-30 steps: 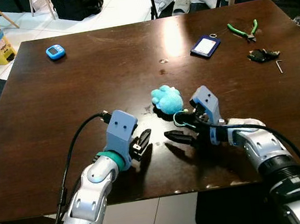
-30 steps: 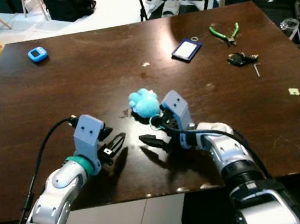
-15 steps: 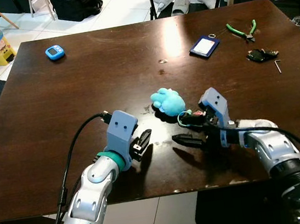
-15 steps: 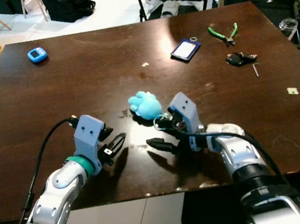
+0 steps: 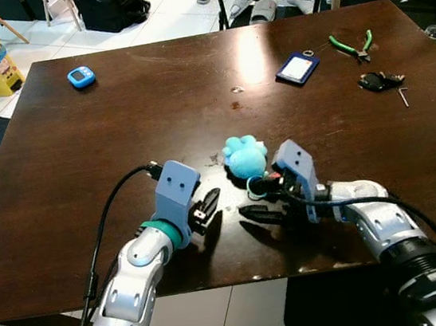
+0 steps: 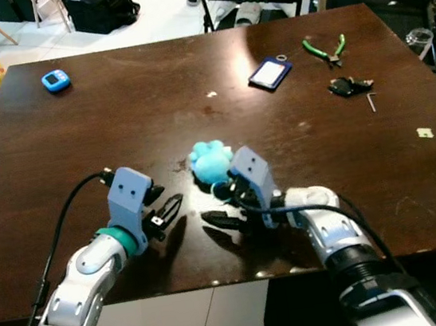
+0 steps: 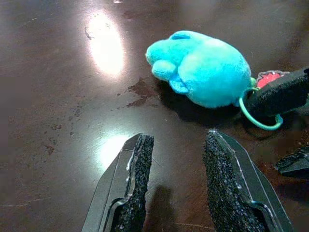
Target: Hang keys on a hook
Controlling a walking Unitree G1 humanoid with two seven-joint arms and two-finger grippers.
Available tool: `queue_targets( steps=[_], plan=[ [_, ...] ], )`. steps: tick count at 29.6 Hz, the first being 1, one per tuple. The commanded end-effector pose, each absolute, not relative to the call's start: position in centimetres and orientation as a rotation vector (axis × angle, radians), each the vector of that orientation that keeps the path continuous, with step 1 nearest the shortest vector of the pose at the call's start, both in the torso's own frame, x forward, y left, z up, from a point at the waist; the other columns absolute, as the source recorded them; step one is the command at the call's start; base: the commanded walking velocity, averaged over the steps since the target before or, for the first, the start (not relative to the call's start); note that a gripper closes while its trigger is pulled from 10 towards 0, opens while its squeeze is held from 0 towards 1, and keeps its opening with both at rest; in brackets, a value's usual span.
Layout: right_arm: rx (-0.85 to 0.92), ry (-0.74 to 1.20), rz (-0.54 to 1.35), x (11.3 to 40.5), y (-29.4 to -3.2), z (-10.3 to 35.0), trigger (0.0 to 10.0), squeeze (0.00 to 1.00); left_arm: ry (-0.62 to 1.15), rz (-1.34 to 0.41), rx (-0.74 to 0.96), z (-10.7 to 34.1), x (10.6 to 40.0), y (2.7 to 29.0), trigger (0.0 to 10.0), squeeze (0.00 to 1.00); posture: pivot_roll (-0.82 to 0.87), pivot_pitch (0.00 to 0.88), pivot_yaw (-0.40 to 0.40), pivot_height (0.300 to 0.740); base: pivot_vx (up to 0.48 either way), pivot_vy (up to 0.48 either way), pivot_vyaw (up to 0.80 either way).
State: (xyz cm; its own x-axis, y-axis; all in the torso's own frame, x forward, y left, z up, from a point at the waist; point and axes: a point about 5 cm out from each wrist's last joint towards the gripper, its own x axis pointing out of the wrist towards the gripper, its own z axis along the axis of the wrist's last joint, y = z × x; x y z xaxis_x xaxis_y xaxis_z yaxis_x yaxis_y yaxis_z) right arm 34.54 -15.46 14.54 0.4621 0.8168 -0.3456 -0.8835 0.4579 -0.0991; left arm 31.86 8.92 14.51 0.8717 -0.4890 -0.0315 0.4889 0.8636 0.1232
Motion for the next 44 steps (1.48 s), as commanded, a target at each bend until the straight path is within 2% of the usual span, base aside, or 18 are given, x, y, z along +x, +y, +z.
queue_targets(
  steps=[1,21,26,27,33,40,41,44],
  plan=[
    [-0.248,0.375,1.074,33.6,-15.4,12.0,0.0,0.0,0.029,-0.505,0.133,13.7,31.5,9.1,10.0,0.0,-0.08,0.174,0.135,0.74,0.0,0.0,0.0],
    [-0.104,0.2,1.099,33.7,-13.1,14.8,0.0,0.0,0.033,-0.504,0.133,13.8,31.7,9.2,10.0,0.0,-0.08,0.175,0.141,0.74,0.0,0.0,0.0],
    [-0.099,0.01,1.007,34.3,-12.3,18.1,0.0,0.0,0.031,-0.501,0.132,13.8,31.7,9.2,10.0,0.0,-0.08,0.175,0.14,0.74,0.0,0.0,0.0],
    [-0.09,-0.087,0.944,34.5,-12.0,19.8,10.0,0.0,0.031,-0.499,0.131,13.8,31.7,9.2,10.0,0.0,-0.08,0.174,0.138,0.74,0.0,0.0,0.0],
    [-0.013,-0.241,0.834,34.3,-11.6,23.0,10.0,0.0,0.031,-0.495,0.13,13.8,31.8,9.3,10.0,0.0,-0.09,0.173,0.138,0.74,0.0,0.0,0.0],
    [-0.115,-0.185,0.856,32.7,-11.7,21.5,10.0,0.0,0.03,-0.494,0.129,13.8,31.8,9.2,10.0,0.0,-0.09,0.174,0.138,0.74,0.0,0.0,0.0],
    [-0.251,-0.086,0.86,32.3,-13.4,19.8,10.0,1.0,0.03,-0.494,0.129,13.8,31.9,9.2,10.0,0.0,-0.1,0.174,0.134,0.74,0.0,0.0,0.0],
    [-0.345,-0.013,0.846,32.1,-14.8,18.9,10.0,1.0,0.029,-0.494,0.128,13.8,31.9,9.2,10.0,0.0,-0.1,0.174,0.134,0.74,0.0,0.0,0.0]
  ],
)
